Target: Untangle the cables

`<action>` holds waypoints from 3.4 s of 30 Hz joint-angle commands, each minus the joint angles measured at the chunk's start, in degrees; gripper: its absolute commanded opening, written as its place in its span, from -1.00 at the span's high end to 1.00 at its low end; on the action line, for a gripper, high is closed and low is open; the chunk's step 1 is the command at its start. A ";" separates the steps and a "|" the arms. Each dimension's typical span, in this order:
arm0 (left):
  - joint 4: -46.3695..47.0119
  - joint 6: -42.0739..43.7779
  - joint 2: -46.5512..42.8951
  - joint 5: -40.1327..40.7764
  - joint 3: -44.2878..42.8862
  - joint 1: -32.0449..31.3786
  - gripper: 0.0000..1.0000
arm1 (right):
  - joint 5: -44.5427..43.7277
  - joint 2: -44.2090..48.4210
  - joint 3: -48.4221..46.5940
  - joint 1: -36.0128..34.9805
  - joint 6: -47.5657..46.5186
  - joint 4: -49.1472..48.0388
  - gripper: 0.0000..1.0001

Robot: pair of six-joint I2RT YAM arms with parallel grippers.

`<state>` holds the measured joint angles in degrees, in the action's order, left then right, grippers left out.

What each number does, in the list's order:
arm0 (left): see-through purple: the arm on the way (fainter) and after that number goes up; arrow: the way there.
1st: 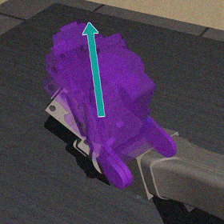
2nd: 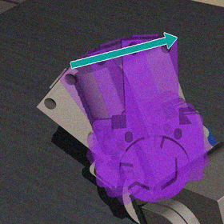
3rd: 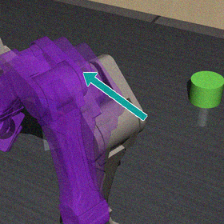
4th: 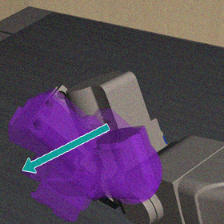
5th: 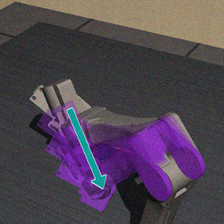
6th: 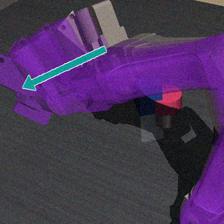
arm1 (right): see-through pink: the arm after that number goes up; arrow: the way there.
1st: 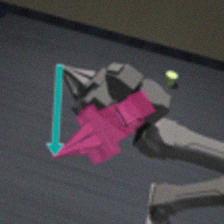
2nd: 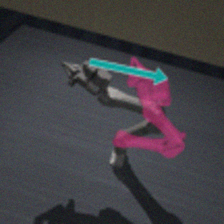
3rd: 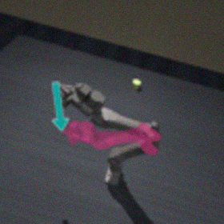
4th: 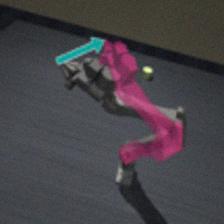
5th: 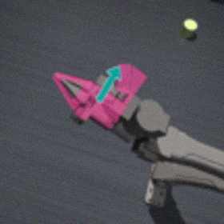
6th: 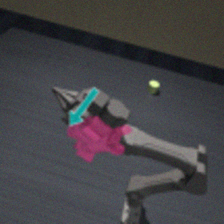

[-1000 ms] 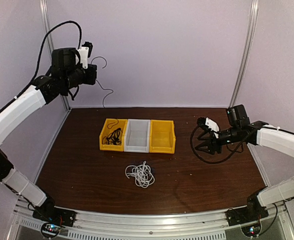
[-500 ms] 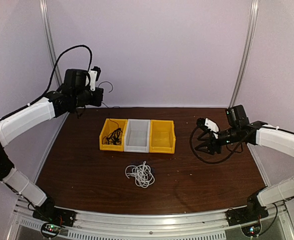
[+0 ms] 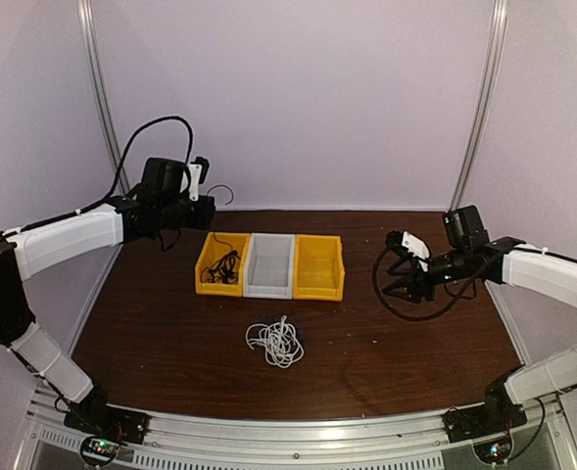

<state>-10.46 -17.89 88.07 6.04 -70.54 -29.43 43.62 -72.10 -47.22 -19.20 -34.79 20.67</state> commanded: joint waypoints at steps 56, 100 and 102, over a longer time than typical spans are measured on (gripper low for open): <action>5.19 -13.49 20.75 -1.96 3.29 -1.24 1.00 | -0.90 -1.66 -0.06 0.30 -2.11 0.69 -0.15; -16.44 4.20 23.22 -14.53 -17.23 2.89 0.09 | -1.87 -2.35 -0.15 0.26 -2.57 1.11 -0.15; -17.14 4.33 23.63 -16.60 -17.20 2.89 0.29 | -1.95 -2.43 -0.15 0.30 -2.65 1.13 -0.15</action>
<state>-25.74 -15.40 110.56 -5.30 -86.02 -26.94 42.48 -74.28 -47.22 -19.20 -37.15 21.32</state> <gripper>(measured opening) 0.426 0.576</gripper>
